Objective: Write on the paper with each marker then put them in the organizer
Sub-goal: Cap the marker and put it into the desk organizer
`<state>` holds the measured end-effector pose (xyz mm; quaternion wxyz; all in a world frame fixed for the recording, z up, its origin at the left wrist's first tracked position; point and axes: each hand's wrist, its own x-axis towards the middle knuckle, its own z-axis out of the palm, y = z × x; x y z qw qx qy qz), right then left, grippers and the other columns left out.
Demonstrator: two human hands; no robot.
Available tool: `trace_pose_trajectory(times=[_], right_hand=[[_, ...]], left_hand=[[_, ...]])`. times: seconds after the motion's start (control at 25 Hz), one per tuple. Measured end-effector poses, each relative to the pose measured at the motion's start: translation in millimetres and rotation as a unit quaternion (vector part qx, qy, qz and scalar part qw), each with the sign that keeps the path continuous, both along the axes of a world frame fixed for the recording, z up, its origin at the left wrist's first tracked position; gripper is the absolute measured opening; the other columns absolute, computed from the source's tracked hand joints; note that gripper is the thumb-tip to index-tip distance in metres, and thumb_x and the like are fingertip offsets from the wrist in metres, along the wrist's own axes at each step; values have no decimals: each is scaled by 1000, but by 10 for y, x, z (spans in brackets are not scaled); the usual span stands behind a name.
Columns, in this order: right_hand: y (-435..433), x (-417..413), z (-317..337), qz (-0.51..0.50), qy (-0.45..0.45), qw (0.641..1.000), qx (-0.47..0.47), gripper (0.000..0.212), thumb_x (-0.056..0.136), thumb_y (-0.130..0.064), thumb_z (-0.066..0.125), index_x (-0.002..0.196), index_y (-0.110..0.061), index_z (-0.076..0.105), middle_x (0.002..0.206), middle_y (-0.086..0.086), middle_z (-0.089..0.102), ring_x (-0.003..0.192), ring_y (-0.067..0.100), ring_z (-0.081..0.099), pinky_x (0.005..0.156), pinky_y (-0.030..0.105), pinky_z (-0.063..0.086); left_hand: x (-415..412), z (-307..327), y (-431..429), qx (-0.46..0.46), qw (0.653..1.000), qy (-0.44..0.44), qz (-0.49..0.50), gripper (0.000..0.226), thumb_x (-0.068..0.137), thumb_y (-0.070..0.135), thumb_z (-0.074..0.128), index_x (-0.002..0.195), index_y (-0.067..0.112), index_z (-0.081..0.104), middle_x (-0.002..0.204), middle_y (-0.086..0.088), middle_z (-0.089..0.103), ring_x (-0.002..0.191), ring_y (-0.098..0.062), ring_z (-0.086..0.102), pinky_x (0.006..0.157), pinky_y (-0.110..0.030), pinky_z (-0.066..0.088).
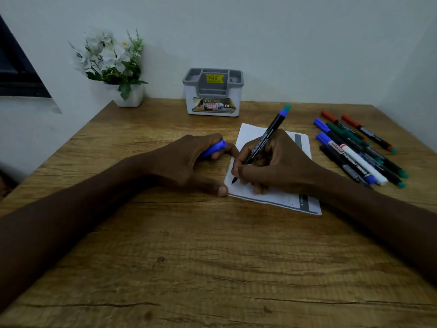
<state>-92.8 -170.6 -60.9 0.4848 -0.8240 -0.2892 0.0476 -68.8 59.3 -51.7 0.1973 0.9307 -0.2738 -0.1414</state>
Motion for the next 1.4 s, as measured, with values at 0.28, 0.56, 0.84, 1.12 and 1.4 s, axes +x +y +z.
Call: trace_pose_trajectory(times=[0.28,0.56,0.84,1.12,1.4], right_hand=[[-16,-14,-12,19,-25,999,-21,5,88,-2,73,86,-2,77,72,12,75,47,15,67,50,23,53],[-25,0,-15,28,-37,998,-30,5,89,-1,72,85,-1,76,71,13,74,48,10,67,51,18,51],[-8,11,-19,17,-32,999,-30,5,89,-4,72,86,-1,76,72,13,75,47,14,68,49,22,54],[3,23,-22,-4,-34,999,-40,6,89,-5,72,85,-2,75,72,21,74,46,18,69,47,23,54],[20,30,-20,-18,-19,999,-36,8,89,-7,71,85,-1,75,68,21,73,45,23,67,46,27,55]], left_hand=[[27,-14,39,-34,999,5,-7,95,65,63,70,144,23,39,135,3,54,112,-10,52,98,-21,41],[89,-40,48,-20,1000,6,-6,113,62,69,69,156,25,25,136,18,42,117,-3,45,93,-11,33],[85,-37,40,-18,1000,12,0,116,66,63,69,160,21,16,159,2,34,122,-3,34,87,-3,25],[86,-41,38,-11,1000,7,-1,117,63,66,67,160,23,16,159,4,34,127,-2,32,98,-14,26],[77,-18,19,-2,1000,15,5,125,65,70,75,161,22,11,163,1,29,123,-2,30,95,-12,26]])
